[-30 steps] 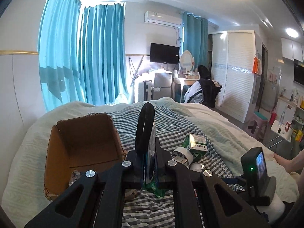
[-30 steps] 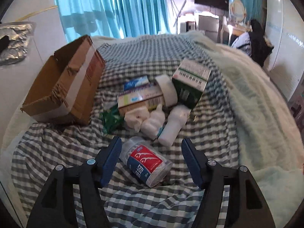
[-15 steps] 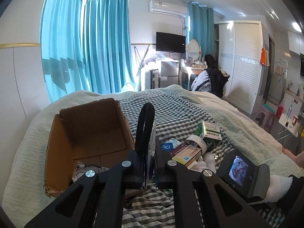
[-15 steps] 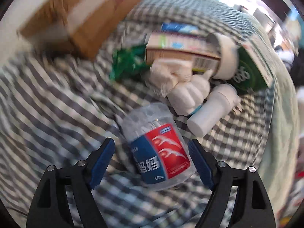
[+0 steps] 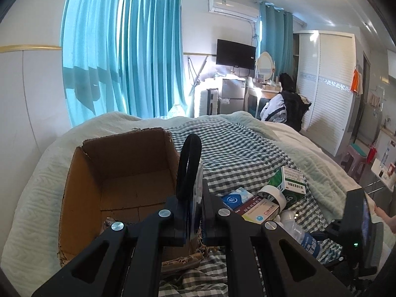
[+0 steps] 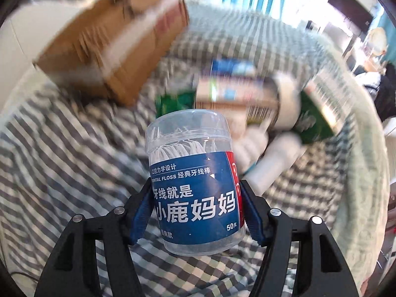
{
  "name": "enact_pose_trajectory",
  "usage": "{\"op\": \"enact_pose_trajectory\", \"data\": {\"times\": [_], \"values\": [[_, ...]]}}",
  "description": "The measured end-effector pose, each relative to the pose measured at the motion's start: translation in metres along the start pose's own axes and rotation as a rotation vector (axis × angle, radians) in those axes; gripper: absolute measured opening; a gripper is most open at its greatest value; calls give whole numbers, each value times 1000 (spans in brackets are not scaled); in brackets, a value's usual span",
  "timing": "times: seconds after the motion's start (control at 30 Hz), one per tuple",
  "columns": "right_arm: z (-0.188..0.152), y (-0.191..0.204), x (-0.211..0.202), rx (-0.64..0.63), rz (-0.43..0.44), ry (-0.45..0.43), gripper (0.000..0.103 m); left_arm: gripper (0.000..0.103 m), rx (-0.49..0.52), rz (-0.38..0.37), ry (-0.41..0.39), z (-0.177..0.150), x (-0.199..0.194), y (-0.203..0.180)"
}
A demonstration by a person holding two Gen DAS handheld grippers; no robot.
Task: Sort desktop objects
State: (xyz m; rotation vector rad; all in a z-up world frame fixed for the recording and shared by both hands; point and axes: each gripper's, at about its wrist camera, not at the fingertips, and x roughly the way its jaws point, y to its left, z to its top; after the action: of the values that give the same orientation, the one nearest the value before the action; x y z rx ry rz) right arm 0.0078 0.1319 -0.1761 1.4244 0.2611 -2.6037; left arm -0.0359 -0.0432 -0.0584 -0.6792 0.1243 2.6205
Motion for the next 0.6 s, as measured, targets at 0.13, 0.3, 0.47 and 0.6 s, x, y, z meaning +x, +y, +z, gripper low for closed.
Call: {"op": "enact_pose_trajectory", "data": {"times": [0.13,0.3,0.47,0.6], "values": [[25,8,-45,34,-39,-176,65,7,2,22,-19,10,1,6],[67,12,-87,74,-17,-363,65,7,-7,55,-37,21,1,24],[107,28,-109,95,29,-500,65,7,-37,90,-46,31,3,51],[138,39,-109,100,56,-548,65,7,-59,126,-55,34,7,78]]}}
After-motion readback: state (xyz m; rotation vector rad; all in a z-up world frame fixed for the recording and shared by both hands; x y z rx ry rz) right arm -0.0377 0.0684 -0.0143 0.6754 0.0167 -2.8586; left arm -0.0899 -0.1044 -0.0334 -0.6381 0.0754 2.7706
